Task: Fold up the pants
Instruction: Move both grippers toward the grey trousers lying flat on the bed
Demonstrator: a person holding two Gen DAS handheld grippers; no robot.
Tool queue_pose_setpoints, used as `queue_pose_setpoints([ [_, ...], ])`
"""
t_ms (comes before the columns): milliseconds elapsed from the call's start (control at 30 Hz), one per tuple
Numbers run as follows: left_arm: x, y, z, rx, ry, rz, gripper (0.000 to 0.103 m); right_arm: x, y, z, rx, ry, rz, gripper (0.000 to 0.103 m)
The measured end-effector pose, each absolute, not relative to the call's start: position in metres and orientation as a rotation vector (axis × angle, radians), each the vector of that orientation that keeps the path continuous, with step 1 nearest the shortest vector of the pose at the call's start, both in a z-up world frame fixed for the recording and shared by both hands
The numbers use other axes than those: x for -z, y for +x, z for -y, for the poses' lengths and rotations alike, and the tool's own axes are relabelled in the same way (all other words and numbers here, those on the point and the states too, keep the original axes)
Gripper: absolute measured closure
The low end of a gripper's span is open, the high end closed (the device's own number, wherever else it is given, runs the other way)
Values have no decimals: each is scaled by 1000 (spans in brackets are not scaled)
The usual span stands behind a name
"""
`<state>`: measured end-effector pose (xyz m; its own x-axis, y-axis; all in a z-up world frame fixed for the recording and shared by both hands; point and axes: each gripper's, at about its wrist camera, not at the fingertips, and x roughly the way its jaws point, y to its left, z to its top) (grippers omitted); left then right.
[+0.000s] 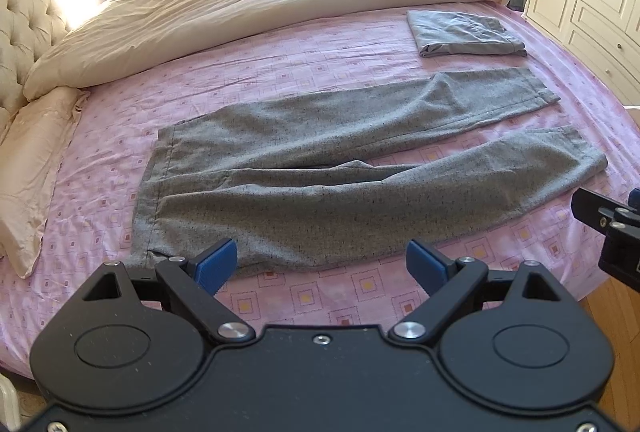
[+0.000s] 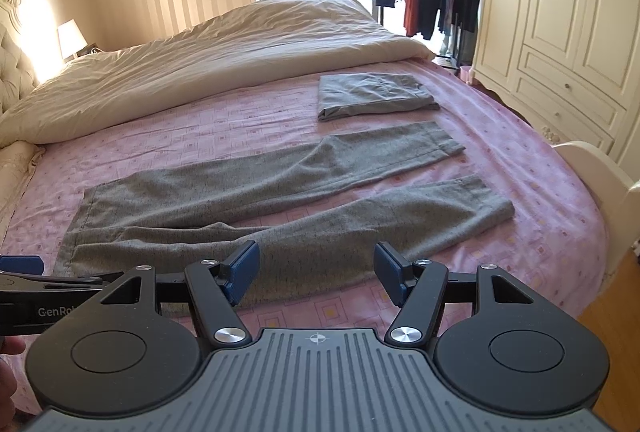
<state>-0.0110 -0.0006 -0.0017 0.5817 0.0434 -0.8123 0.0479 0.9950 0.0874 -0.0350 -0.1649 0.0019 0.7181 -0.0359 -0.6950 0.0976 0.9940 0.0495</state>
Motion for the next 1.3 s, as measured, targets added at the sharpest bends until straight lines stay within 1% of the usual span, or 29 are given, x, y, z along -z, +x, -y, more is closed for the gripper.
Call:
queue_pose_setpoints([
  [500,1,-15,4,-15,127,-949,11,5,-34,165,65,87,-801,41],
  [867,10,-10,-8,-29,121,-991,11,14,-27,157,47,94,-842,41],
  [1300,40,43,-23,-90,74,-1105,11,40,27,137,-21,46,-943,41],
])
